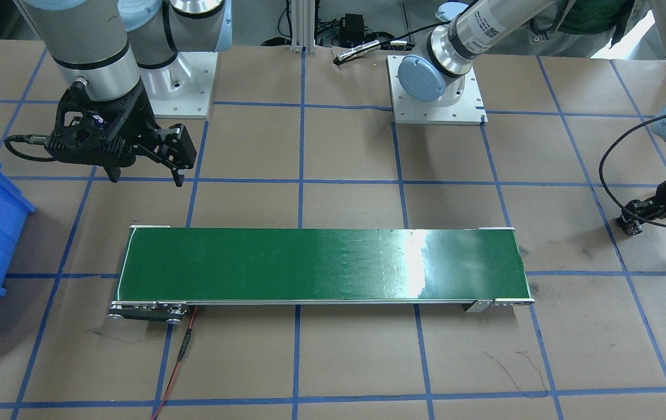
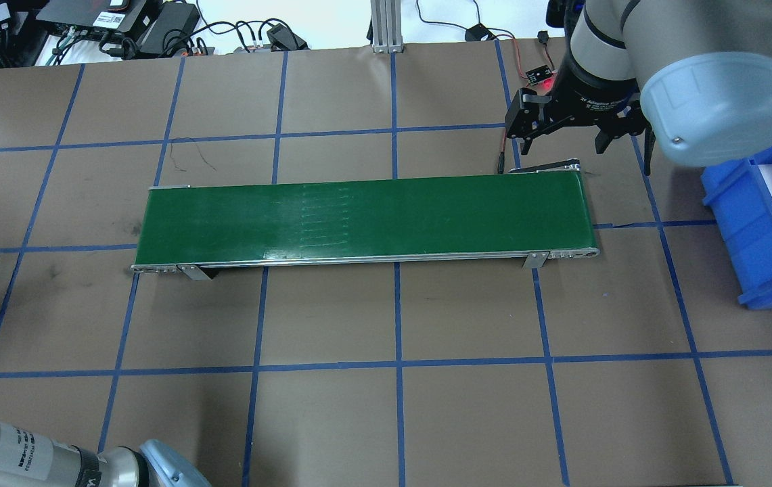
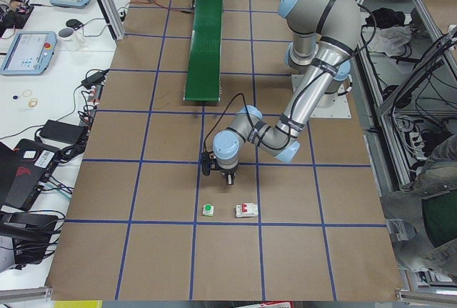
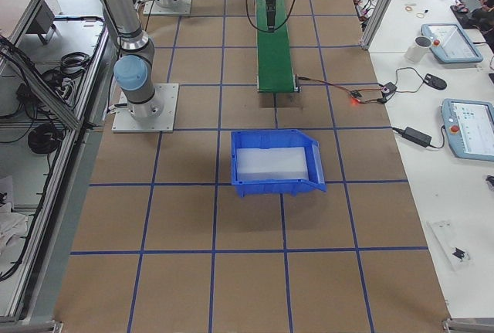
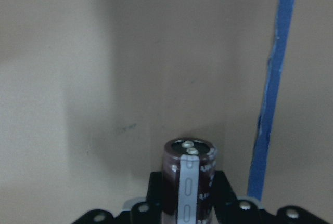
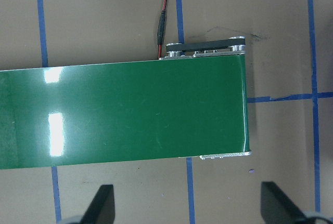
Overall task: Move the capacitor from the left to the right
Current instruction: 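Lift the capacitor with the left gripper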
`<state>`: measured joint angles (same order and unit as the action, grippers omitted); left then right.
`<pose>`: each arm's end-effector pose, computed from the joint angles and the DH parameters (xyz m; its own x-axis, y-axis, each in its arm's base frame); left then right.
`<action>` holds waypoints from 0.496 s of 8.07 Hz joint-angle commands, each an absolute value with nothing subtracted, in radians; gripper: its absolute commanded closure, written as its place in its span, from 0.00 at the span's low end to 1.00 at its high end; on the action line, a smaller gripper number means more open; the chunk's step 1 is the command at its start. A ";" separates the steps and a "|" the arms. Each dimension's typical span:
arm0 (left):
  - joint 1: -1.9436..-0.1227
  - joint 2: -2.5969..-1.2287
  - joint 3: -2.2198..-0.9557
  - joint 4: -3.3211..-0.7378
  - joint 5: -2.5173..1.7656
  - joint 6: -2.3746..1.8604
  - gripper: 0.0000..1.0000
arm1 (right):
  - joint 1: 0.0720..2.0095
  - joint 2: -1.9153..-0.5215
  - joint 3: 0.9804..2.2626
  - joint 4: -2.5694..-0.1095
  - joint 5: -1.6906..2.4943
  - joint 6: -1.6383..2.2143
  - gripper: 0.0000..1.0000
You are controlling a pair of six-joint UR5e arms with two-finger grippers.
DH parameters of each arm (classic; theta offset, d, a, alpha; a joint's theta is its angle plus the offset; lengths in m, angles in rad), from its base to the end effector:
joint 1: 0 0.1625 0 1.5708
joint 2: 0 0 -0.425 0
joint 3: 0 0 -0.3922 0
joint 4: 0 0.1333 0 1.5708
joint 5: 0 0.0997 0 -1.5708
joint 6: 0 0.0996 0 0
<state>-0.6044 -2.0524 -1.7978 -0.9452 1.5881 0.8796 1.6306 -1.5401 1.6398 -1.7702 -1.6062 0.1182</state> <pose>0.4072 -0.4411 0.1764 -0.9948 -0.0876 0.0529 -0.0840 0.9943 0.0661 0.1602 -0.5037 0.4591 -0.9978 0.0613 0.0232 0.0586 0.9930 -0.1030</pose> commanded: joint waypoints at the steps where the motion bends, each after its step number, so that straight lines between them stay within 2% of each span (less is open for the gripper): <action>1: -0.604 -2.051 -1.798 -0.946 1.594 0.881 1.00 | 1.631 -1.540 1.640 -1.770 -1.608 0.117 0.00; 4: -0.615 -1.991 -1.798 -0.962 1.609 0.873 1.00 | 1.631 -1.540 1.640 -1.770 -1.608 0.118 0.00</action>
<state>-0.6064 -2.0359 -1.7978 -0.9474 1.5971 0.8794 1.6306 -1.5401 1.6398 -1.7702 -1.6070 0.1174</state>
